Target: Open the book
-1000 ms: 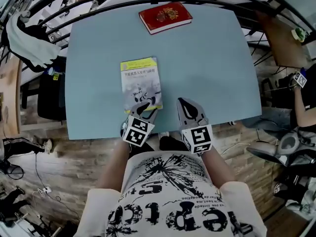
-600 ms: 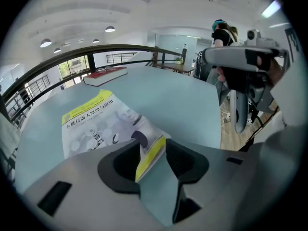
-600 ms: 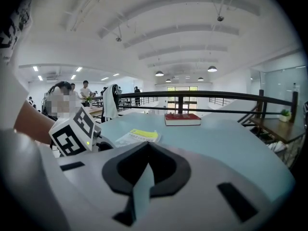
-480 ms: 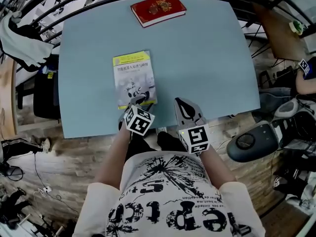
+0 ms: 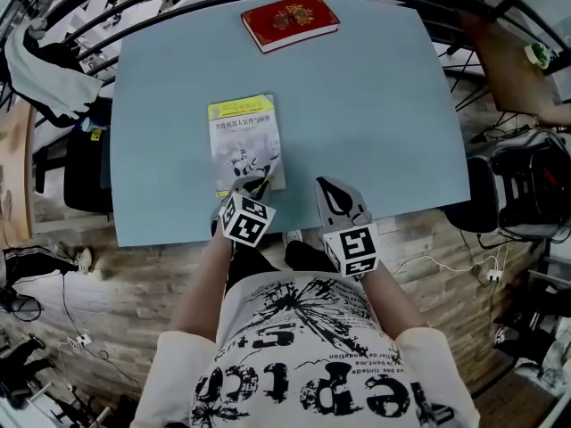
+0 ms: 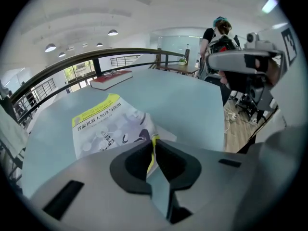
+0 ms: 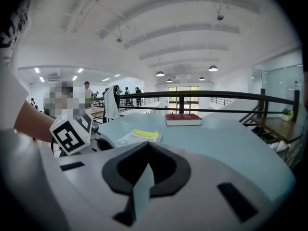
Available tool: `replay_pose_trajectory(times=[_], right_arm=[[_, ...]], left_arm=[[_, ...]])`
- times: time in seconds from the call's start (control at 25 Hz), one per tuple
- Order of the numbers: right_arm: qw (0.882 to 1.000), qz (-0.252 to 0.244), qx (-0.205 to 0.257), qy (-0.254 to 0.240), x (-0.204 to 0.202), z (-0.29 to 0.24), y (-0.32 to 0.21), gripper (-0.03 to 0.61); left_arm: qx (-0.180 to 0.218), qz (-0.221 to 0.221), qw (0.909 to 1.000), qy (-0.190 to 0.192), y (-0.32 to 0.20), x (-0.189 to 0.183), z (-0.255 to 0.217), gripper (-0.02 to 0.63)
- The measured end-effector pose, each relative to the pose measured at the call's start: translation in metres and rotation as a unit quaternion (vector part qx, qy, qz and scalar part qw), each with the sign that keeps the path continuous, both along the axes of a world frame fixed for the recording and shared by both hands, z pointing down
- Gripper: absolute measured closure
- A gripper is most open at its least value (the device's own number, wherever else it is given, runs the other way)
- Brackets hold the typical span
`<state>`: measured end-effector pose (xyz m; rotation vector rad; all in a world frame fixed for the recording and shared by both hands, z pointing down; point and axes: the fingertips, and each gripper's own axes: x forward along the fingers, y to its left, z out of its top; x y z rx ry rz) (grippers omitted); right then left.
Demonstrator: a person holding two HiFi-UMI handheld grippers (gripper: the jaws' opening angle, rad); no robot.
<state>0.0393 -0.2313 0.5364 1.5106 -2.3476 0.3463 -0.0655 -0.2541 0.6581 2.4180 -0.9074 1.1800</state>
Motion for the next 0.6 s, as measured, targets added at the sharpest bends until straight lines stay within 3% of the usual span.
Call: replay_pose_trajectory(times=[0.4, 0.6], right_arm=[[0.999, -0.044, 0.024, -0.013, -0.039, -0.024, -0.016, 0.568], [0.996, -0.075, 0.037, -0.027, -0.068, -0.036, -0.024, 0.568]], left_arm=[[0.026, -0.035, 0.9979, 0.049, -0.002, -0.026, -0.049, 0.583], [0.03, -0.078, 0.9911, 0.103, 0.0, -0.057, -0.081, 0.583]])
